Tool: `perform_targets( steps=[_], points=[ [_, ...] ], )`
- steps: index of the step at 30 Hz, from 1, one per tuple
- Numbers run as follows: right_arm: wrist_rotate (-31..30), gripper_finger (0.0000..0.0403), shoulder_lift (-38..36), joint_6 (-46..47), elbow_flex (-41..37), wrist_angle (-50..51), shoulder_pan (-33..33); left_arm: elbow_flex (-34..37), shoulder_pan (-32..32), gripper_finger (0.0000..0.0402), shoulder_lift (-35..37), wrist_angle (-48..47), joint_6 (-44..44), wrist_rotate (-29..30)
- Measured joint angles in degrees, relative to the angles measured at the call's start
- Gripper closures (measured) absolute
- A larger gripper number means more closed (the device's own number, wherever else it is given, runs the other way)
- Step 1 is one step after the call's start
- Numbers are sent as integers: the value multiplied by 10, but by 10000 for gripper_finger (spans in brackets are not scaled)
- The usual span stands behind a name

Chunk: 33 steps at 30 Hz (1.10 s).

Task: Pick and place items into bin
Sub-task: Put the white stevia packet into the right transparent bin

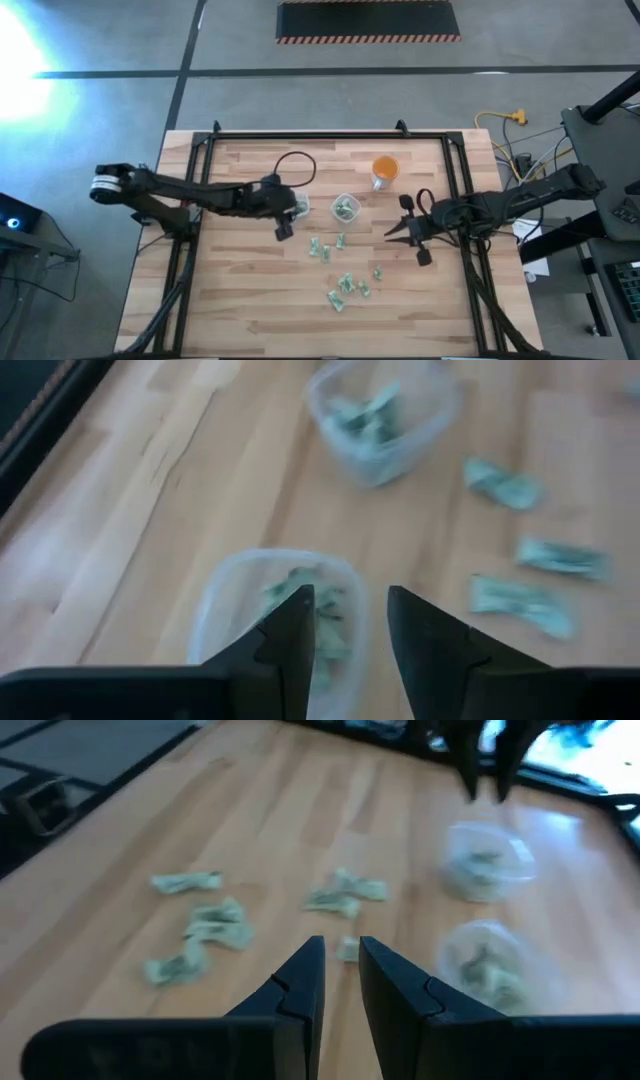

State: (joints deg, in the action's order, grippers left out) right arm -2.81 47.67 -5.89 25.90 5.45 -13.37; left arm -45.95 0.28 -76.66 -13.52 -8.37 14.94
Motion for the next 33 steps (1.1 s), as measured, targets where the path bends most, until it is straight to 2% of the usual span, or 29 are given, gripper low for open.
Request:
perform_targets(
  steps=[6,9,12,17,23,33],
  points=[
    [29,346,40,6,-8,-16,0,19,-69,290,102,3,-4,1],
    [32,346,76,-15,-13,-58,0,30,-104,290,146,1,-26,1],
    [72,346,120,-36,-15,-91,0,43,-136,290,179,-1,-48,1],
    [146,346,173,-48,-12,-91,0,54,-184,290,199,1,-72,2],
    [159,346,237,-50,-9,-91,0,55,-214,290,202,0,-79,1],
    [179,346,329,-51,21,-93,0,56,-226,290,201,1,-93,3]
  ],
)
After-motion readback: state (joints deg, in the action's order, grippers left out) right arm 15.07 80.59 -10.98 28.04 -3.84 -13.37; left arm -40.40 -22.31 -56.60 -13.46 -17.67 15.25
